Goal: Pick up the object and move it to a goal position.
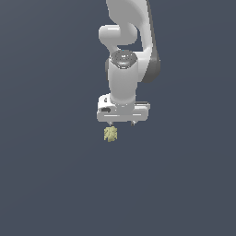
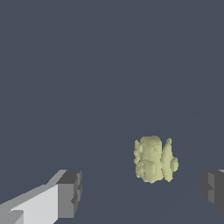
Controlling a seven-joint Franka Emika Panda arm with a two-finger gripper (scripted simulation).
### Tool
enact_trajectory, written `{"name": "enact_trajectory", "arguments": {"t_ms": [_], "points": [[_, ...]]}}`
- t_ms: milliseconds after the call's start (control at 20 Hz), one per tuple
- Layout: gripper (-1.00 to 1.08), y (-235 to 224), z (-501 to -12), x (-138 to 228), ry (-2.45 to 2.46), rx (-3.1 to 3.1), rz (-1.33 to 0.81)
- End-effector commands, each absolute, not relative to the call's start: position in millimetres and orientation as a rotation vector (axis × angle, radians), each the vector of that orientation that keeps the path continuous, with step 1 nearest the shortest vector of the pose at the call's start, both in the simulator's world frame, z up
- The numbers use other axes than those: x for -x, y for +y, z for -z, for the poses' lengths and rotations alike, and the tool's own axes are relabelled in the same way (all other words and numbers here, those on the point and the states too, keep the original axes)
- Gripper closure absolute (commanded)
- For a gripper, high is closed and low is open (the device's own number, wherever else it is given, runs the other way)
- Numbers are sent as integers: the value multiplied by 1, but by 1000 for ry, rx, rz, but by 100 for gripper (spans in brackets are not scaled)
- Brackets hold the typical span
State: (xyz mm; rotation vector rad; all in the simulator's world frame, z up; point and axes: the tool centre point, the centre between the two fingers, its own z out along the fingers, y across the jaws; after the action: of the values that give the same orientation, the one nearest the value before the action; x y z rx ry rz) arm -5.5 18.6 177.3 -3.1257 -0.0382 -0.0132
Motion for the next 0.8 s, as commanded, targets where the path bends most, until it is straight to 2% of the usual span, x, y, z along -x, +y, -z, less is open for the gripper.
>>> {"name": "enact_trajectory", "arguments": {"t_ms": [0,750], "points": [[-92,19,-177,5,-38,3126,13],[-92,17,-184,2,-50,3103,33]]}}
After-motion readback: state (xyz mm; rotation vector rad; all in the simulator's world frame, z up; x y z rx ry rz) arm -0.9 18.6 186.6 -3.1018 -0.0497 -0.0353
